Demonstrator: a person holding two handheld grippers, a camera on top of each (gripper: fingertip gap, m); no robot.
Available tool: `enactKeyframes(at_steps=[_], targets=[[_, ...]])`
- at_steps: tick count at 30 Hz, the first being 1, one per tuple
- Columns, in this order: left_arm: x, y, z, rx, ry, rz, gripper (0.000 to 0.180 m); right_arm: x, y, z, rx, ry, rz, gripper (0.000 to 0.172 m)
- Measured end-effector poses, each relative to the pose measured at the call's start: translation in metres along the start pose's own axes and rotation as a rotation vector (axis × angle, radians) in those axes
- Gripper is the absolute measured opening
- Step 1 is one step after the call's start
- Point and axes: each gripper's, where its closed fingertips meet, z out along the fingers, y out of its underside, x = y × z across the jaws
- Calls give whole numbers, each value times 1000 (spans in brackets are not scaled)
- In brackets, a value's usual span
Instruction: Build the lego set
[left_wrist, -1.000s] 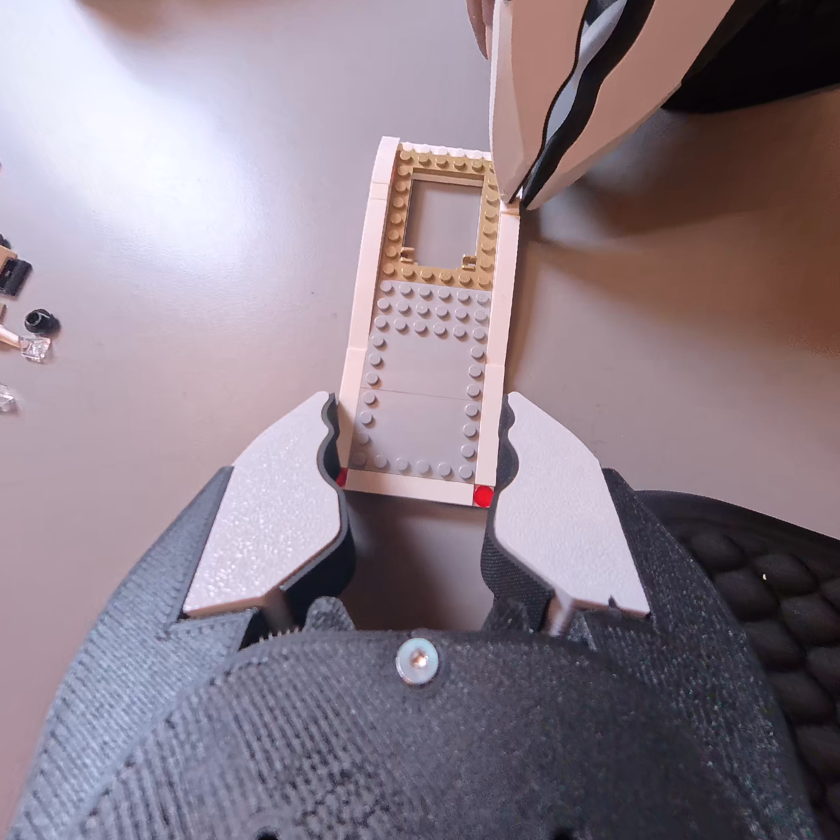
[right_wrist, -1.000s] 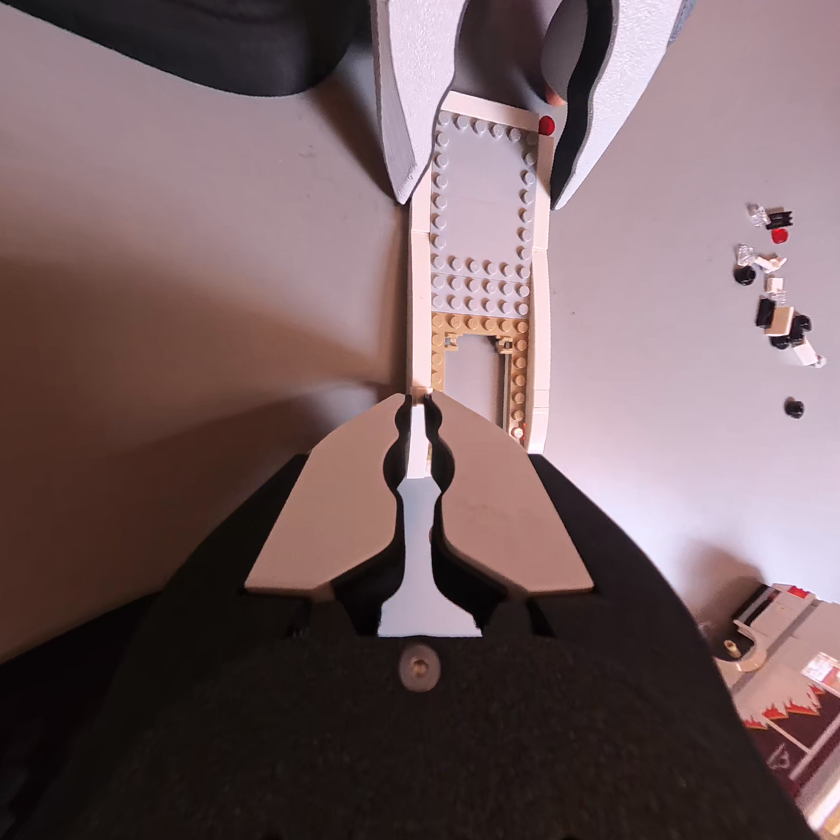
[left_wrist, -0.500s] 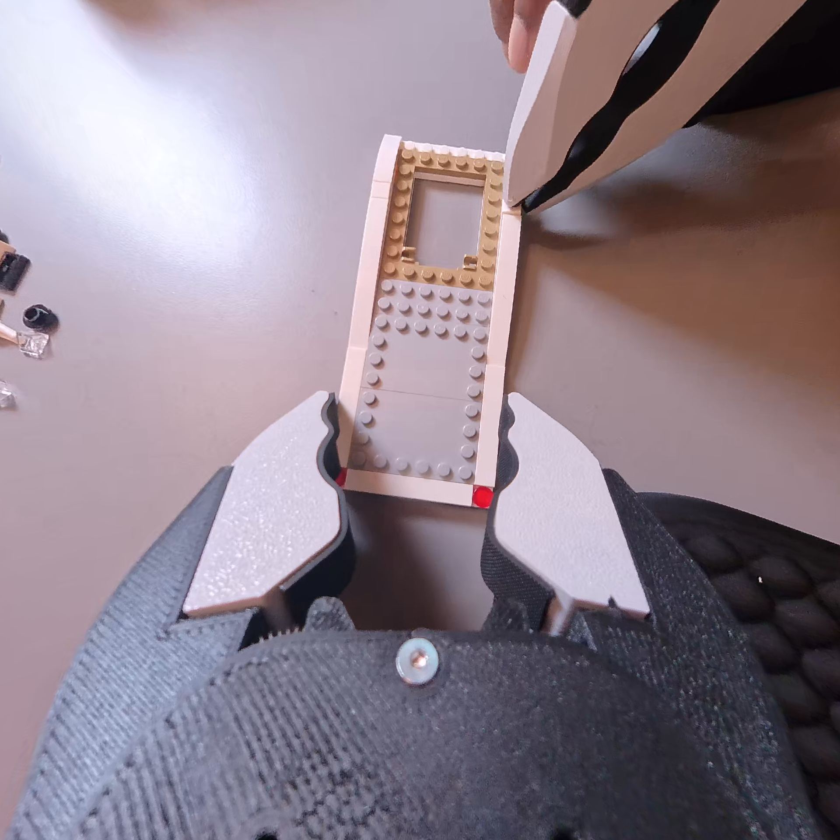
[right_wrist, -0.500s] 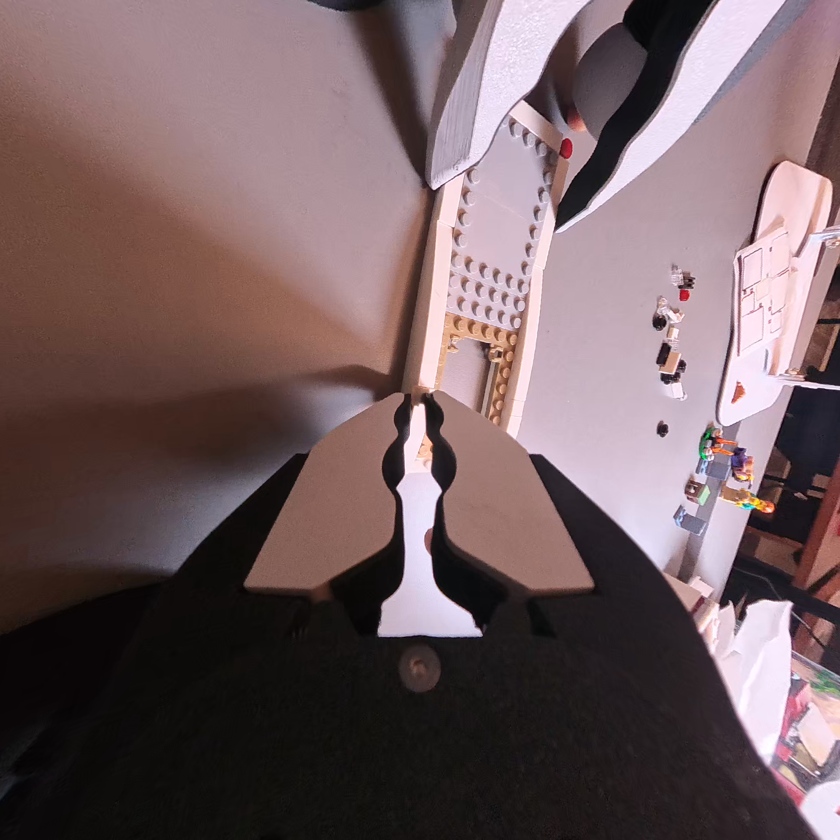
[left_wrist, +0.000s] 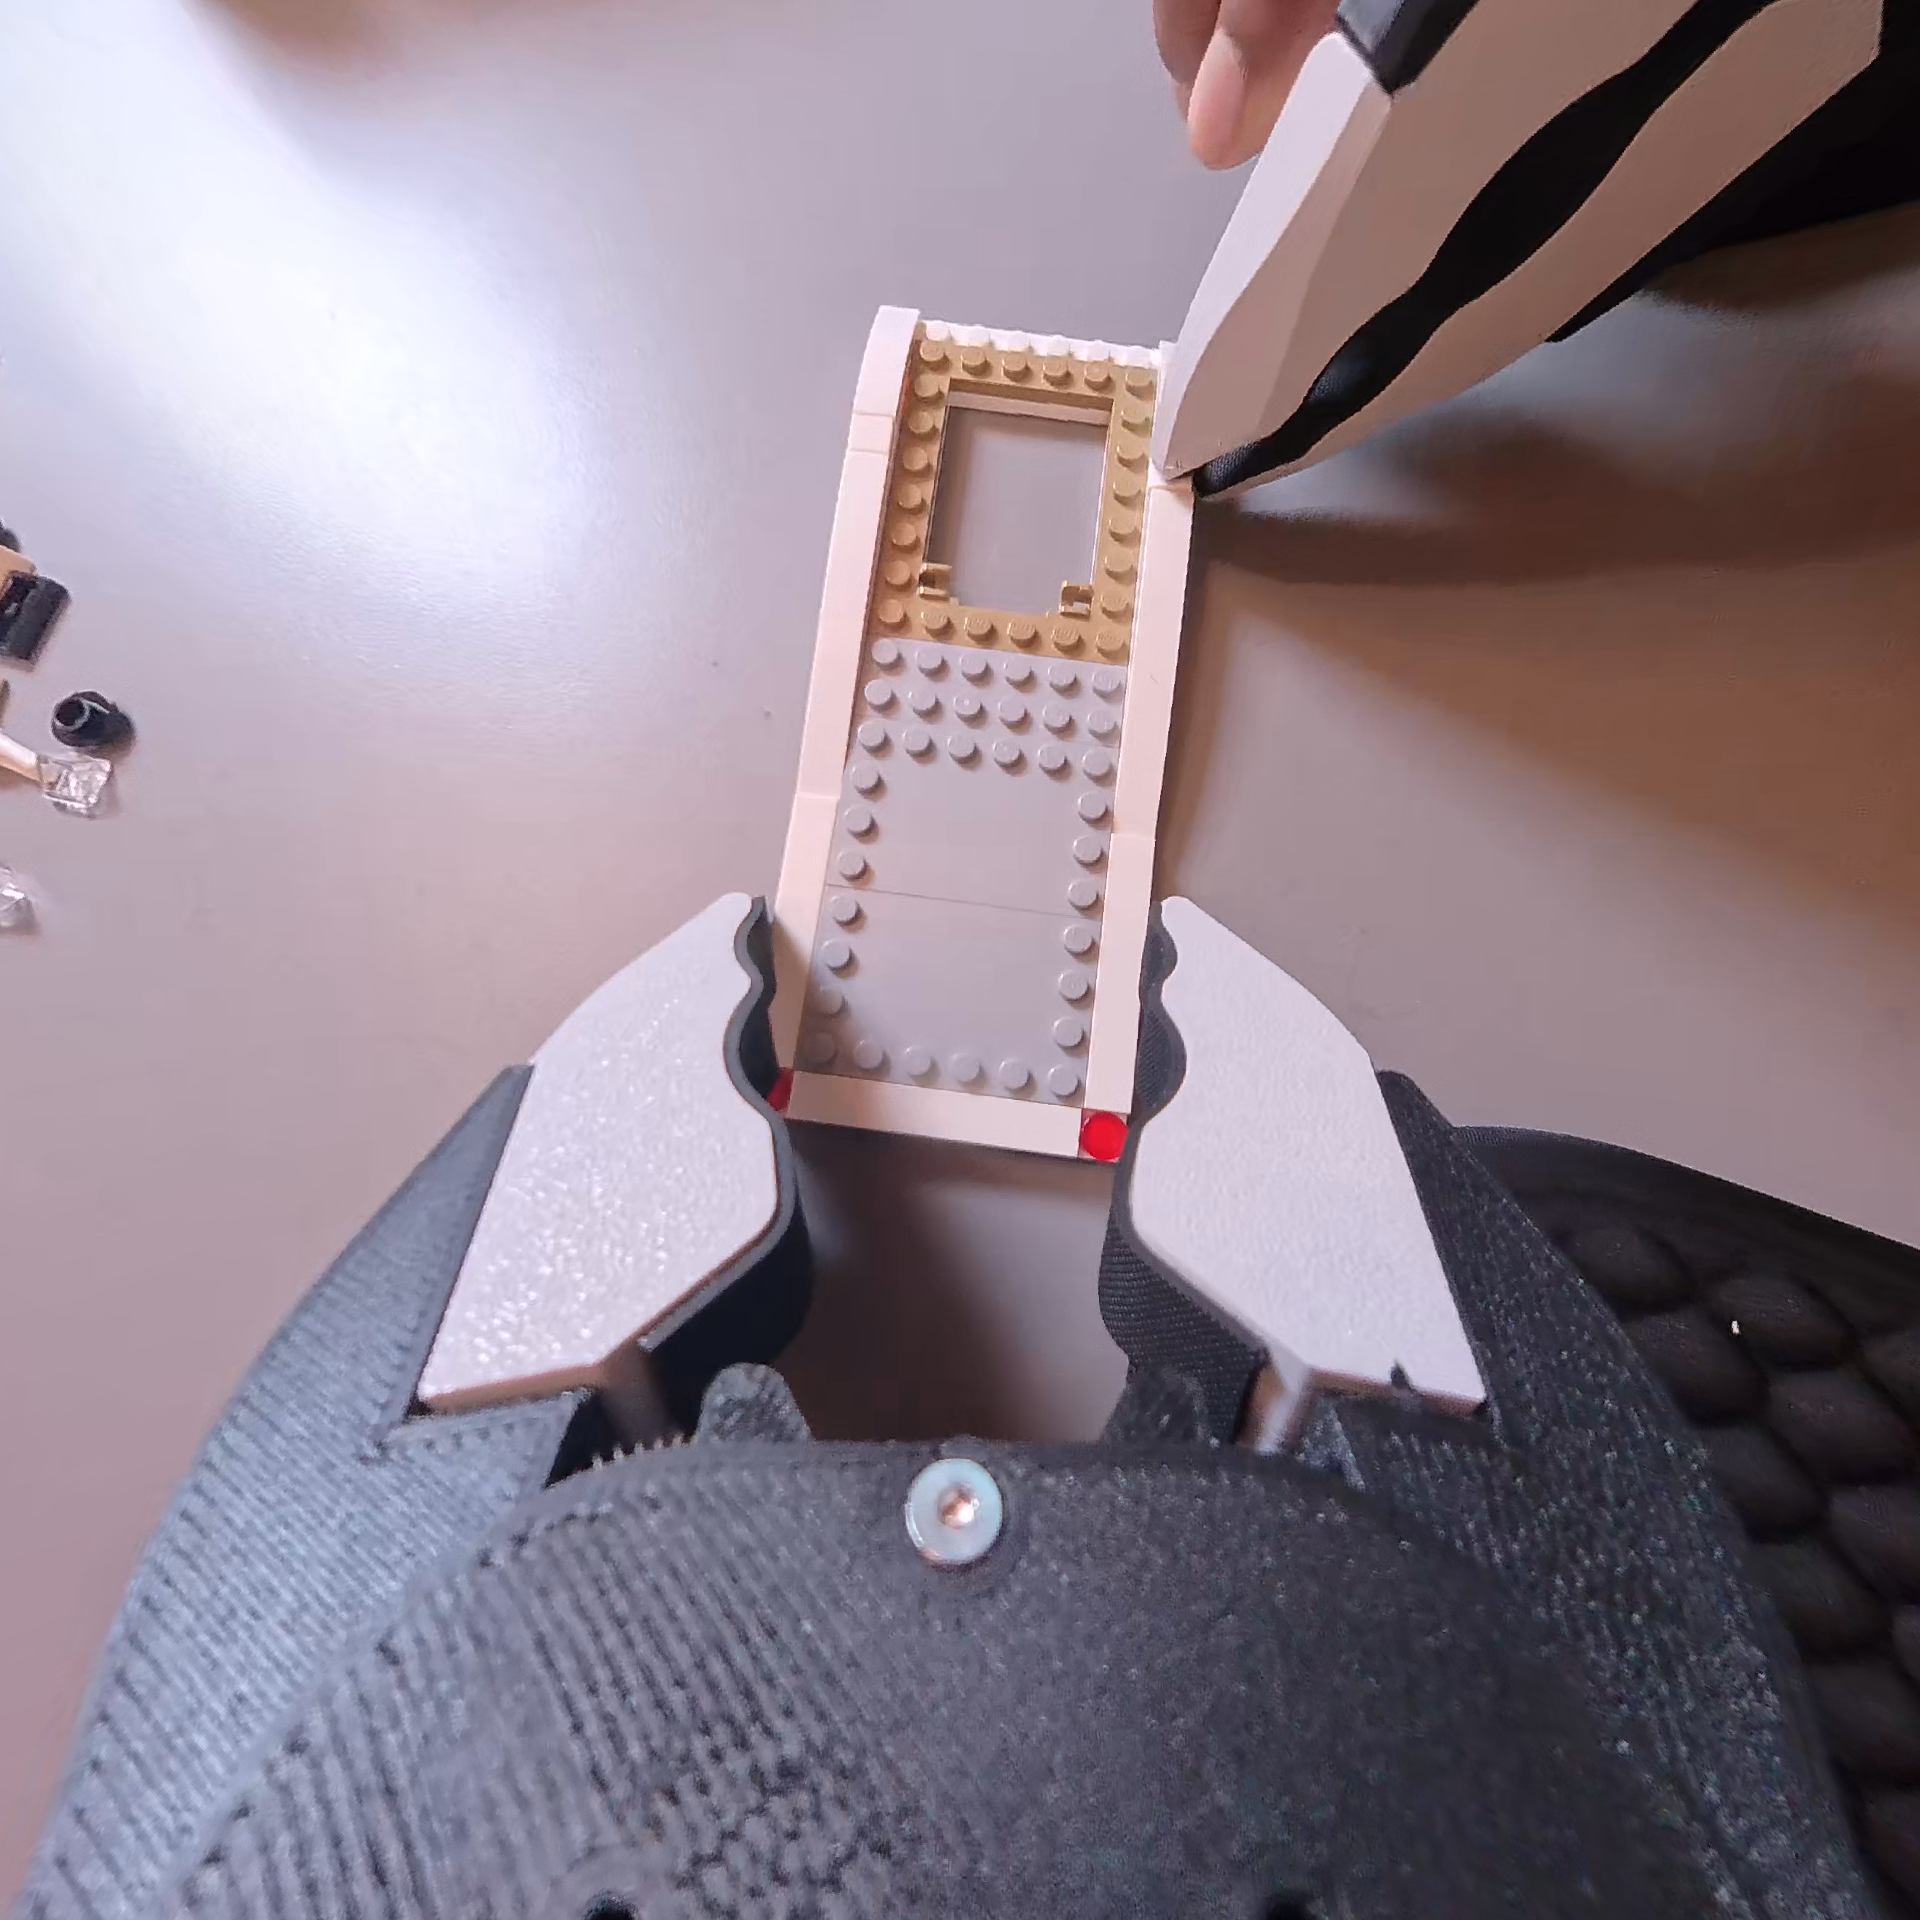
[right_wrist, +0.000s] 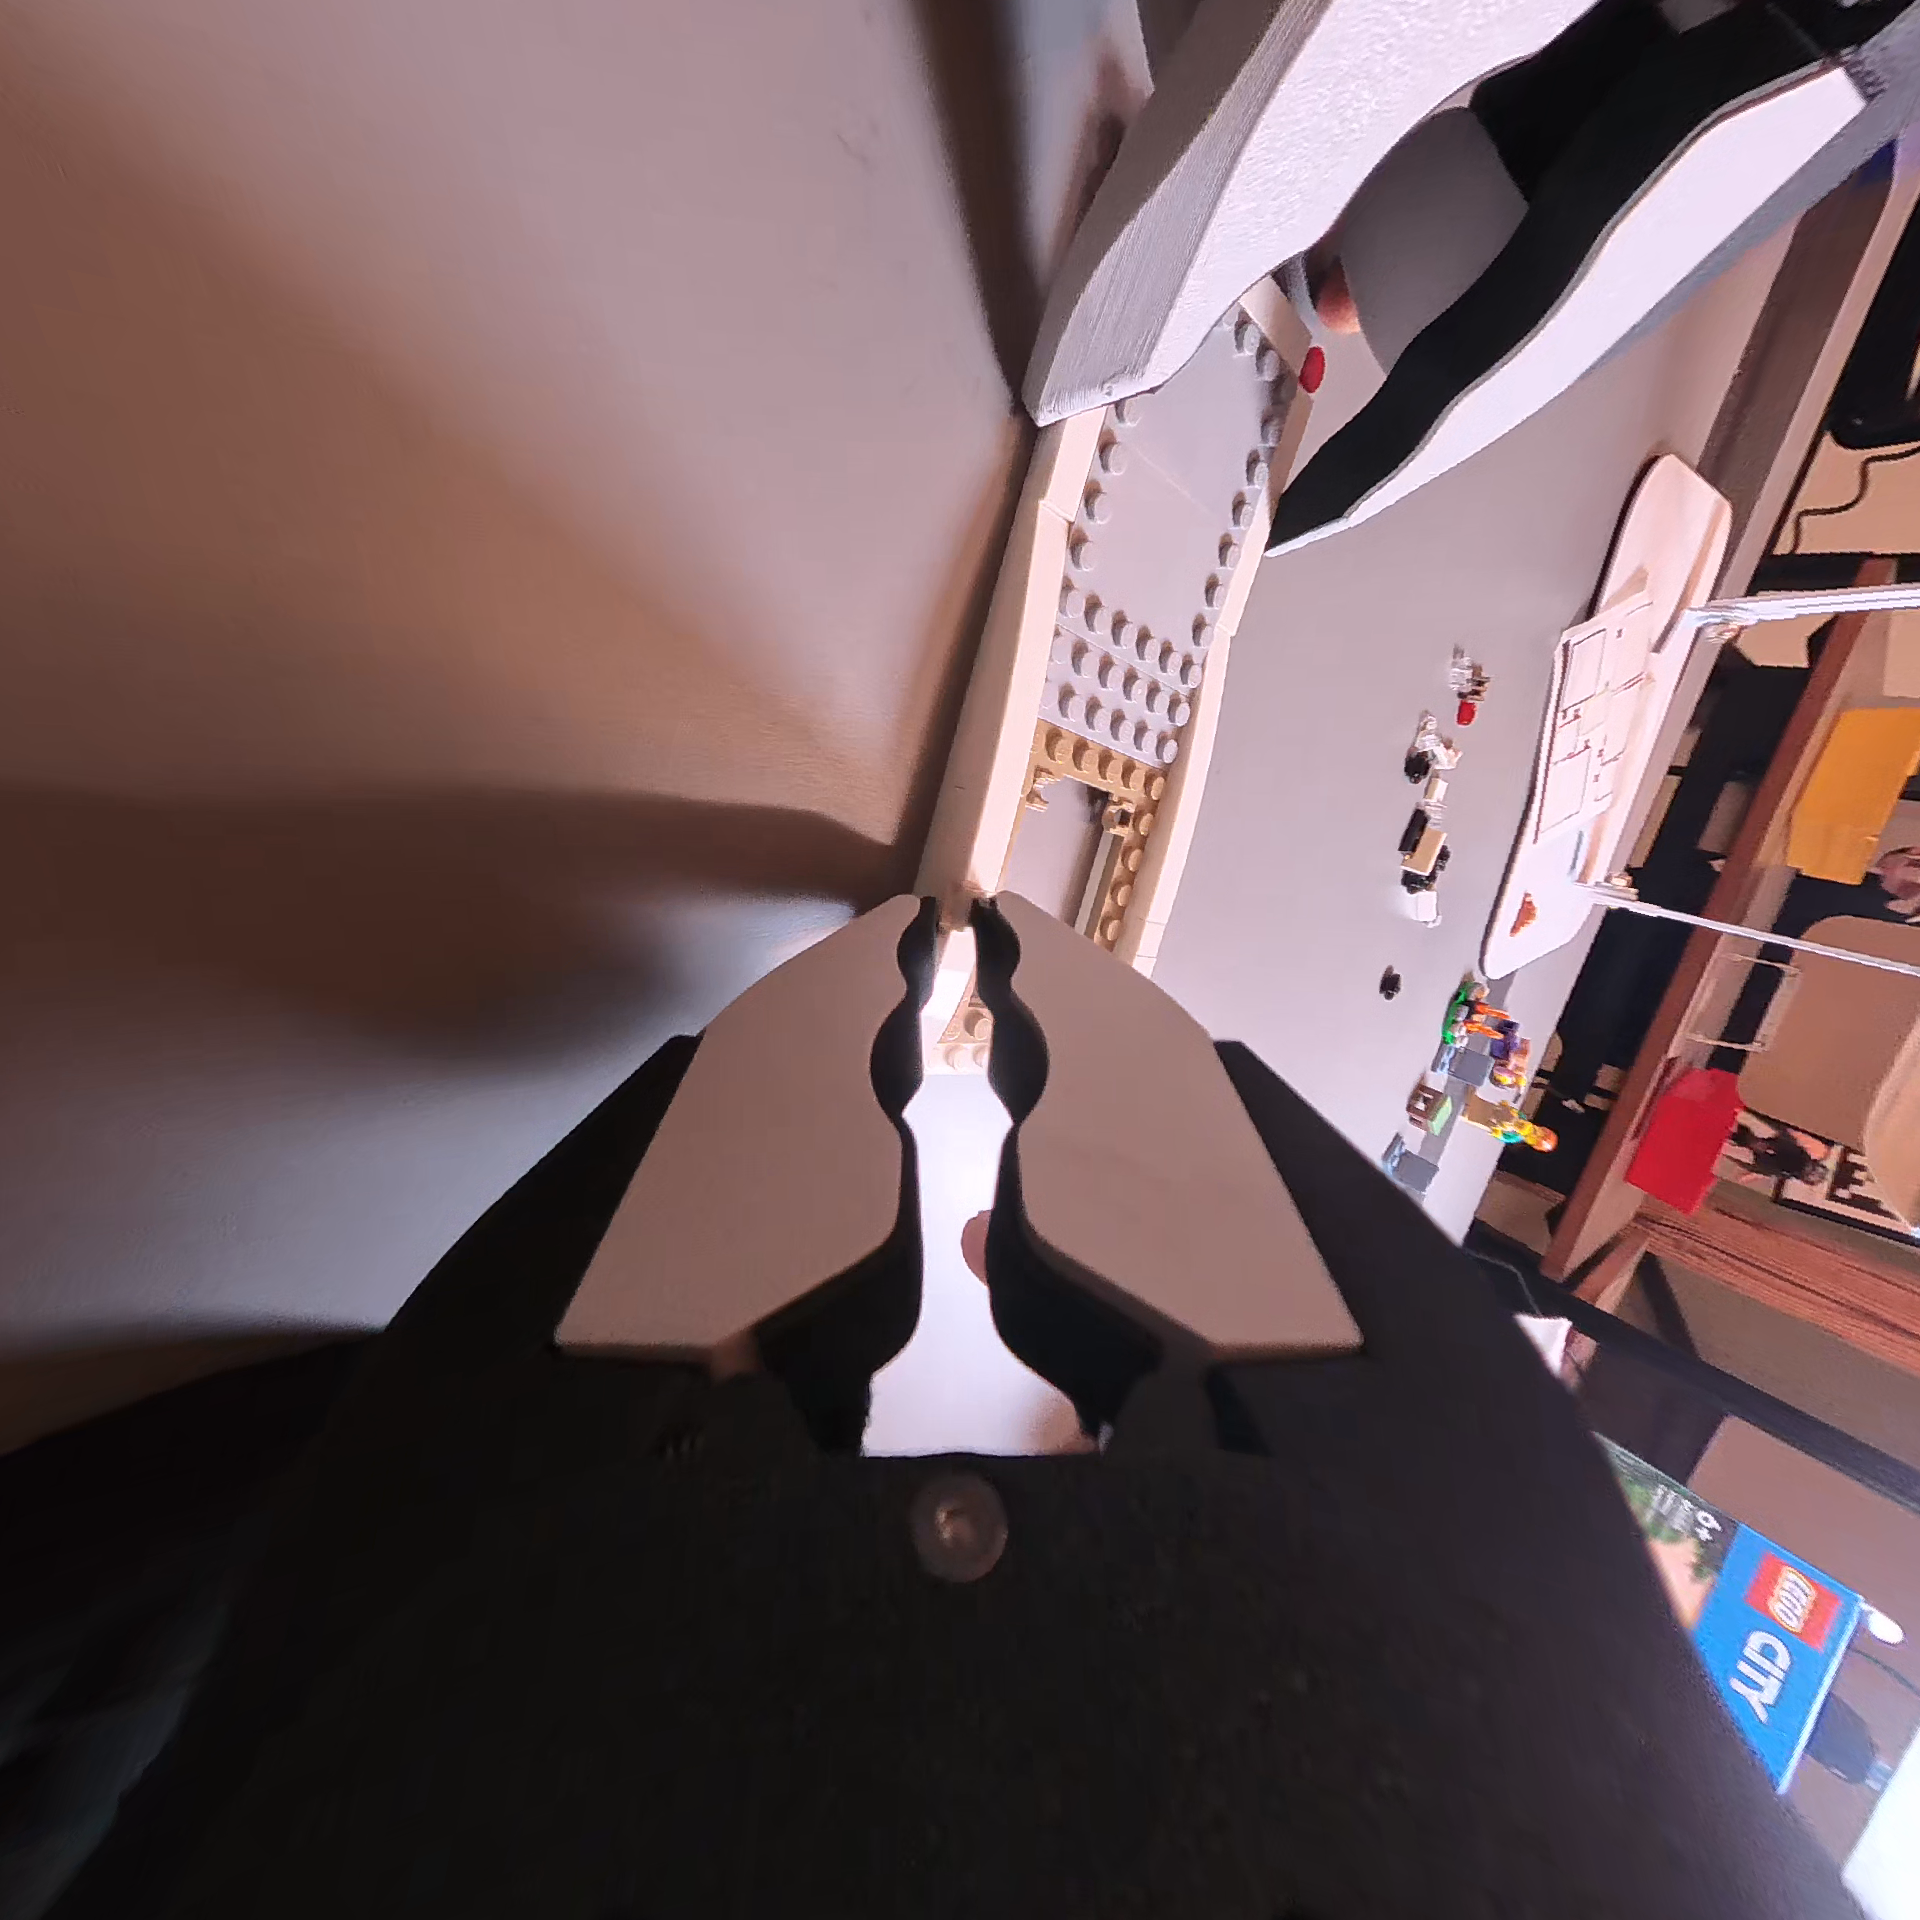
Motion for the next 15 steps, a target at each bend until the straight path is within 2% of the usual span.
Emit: enactKeyframes(at_steps=[1,8,12,15], targets=[[0,0,0,0,0,0,68,0,0,0,-2,11,-2,7],[0,0,0,-2,-1,-4,69,1,0,0,-2,60,-37,7],[0,0,0,-3,-4,-3,68,1,0,0,51,64,70,7],[0,0,0,-3,-4,-4,69,2,0,0,50,110,30,7]])
